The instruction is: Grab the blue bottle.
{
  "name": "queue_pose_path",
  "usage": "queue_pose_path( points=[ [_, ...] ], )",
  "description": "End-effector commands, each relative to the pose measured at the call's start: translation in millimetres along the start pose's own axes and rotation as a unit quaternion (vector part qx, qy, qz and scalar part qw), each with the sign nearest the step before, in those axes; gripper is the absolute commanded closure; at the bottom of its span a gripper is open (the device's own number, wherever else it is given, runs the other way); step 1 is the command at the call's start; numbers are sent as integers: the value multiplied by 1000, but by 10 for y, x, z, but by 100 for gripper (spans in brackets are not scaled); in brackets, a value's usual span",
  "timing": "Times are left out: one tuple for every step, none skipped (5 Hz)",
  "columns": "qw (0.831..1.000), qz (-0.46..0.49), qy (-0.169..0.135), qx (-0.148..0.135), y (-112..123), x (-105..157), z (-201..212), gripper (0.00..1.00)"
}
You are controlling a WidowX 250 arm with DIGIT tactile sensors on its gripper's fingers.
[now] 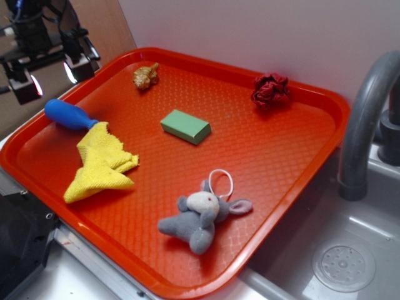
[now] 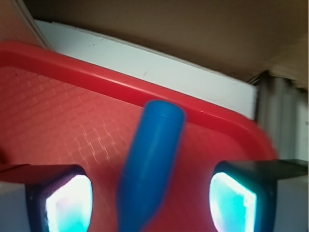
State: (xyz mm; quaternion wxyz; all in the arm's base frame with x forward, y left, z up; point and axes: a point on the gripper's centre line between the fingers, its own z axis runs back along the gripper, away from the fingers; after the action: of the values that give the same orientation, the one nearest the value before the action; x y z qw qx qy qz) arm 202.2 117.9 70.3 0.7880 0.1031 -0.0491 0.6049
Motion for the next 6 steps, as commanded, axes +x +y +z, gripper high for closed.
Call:
queue_pose_path(
  points=[
    [999, 0, 35, -12, 80, -14, -243, 0],
    [997, -32, 65, 13, 103, -156, -354, 0],
    [997, -30, 69, 14, 109, -216, -447, 0],
    [996, -81, 42, -5, 21, -254, -424, 100],
    [983, -176, -17, -41, -154, -213, -143, 100],
    [947, -294, -124, -18, -470, -279, 395, 100]
  ],
)
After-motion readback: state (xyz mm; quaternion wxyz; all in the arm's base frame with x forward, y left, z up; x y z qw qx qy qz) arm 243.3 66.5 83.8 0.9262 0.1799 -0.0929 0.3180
